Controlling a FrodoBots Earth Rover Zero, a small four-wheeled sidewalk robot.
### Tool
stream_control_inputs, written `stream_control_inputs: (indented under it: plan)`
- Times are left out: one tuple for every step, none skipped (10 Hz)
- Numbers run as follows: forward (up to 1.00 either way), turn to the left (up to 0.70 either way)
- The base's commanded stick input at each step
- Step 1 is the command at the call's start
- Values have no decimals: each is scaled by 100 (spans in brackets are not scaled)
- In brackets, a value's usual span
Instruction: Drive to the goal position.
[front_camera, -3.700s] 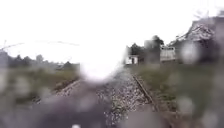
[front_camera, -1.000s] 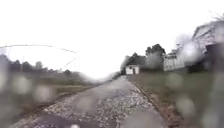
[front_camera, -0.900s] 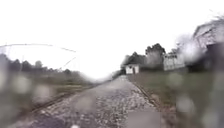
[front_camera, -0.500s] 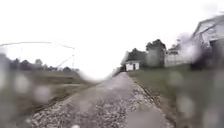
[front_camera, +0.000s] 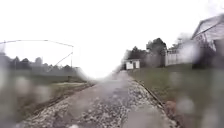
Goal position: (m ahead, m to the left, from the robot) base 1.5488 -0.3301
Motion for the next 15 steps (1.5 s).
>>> stream_control_inputs:
  plan:
    - [28,-11]
    - [38,-14]
    - [47,-18]
    - [56,-21]
    - [66,-25]
    - [75,-28]
    - [84,-32]
    - [85,-18]
    - [85,-4]
    - [85,0]
    - [85,0]
    - [85,0]
    - [85,0]
    - [85,0]
    - [85,0]
